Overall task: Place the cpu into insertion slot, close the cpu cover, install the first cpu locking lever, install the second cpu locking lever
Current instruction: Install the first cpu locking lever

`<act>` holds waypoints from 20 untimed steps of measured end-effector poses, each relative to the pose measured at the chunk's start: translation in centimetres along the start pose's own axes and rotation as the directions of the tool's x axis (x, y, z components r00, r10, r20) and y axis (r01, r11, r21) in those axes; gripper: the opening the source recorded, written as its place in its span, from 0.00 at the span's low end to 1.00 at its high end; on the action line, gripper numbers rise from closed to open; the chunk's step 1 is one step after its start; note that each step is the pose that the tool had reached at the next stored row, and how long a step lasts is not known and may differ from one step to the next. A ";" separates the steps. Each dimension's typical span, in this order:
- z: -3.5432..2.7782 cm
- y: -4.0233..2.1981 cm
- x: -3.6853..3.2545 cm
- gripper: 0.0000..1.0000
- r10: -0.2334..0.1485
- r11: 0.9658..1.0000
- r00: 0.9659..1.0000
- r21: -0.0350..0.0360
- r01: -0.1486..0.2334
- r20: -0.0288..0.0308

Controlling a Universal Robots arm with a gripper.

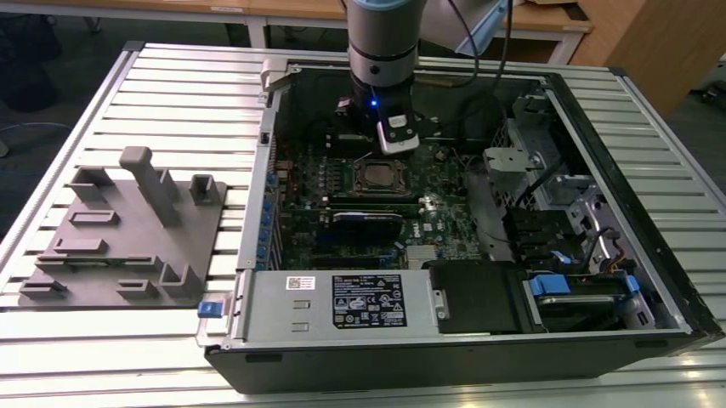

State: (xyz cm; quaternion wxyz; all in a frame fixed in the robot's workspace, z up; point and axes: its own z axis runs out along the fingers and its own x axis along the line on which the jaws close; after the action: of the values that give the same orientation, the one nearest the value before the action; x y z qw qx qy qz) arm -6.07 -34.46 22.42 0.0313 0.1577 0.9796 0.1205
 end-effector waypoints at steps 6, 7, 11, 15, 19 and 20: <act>0.36 0.87 0.31 0.11 0.003 1.000 1.000 0.001 -0.003 0.001; 0.42 1.00 0.36 0.11 0.003 1.000 1.000 0.002 -0.003 0.002; 0.65 1.09 0.41 0.11 0.006 1.000 1.000 0.002 -0.006 0.002; 1.04 1.01 0.42 0.11 0.010 1.000 1.000 0.002 -0.010 0.003; 1.11 0.99 0.42 0.11 0.012 1.000 1.000 0.003 -0.012 0.004; 1.11 0.99 0.42 0.11 0.012 1.000 1.000 0.003 -0.012 0.004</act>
State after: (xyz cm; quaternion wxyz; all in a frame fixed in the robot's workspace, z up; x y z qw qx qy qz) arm -6.06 -33.16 21.58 0.0322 0.1636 0.9788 0.1191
